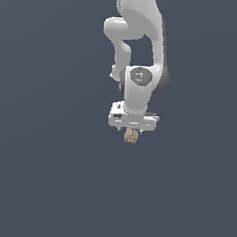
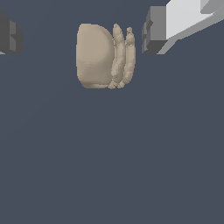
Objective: Pick up the object and move it to a goal position.
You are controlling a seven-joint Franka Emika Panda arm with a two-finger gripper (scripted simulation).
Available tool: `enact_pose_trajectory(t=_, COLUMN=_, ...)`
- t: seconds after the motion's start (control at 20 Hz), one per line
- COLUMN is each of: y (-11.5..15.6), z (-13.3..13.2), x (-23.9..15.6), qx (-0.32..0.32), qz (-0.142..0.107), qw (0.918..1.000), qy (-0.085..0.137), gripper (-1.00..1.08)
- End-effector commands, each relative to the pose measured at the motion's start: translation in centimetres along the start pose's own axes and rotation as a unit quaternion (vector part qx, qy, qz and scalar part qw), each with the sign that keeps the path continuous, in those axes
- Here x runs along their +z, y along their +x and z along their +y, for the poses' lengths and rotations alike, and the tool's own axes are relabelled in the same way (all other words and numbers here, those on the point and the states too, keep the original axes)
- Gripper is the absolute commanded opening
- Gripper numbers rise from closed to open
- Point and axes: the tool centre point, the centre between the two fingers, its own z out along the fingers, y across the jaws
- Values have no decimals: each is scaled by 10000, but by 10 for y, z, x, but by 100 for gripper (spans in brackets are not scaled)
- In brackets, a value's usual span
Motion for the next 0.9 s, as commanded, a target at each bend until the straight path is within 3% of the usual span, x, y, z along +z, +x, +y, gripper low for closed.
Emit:
enact_pose_trajectory(t=0.0, y=-8, z=-6, x=8, qx=87, qz=-19, qw=10000, qy=-4, gripper=100)
enact_pose_trajectory(t=0.85, y=-17, z=-13, x=43, qx=165, qz=-44, qw=9999, qy=-10, gripper=100)
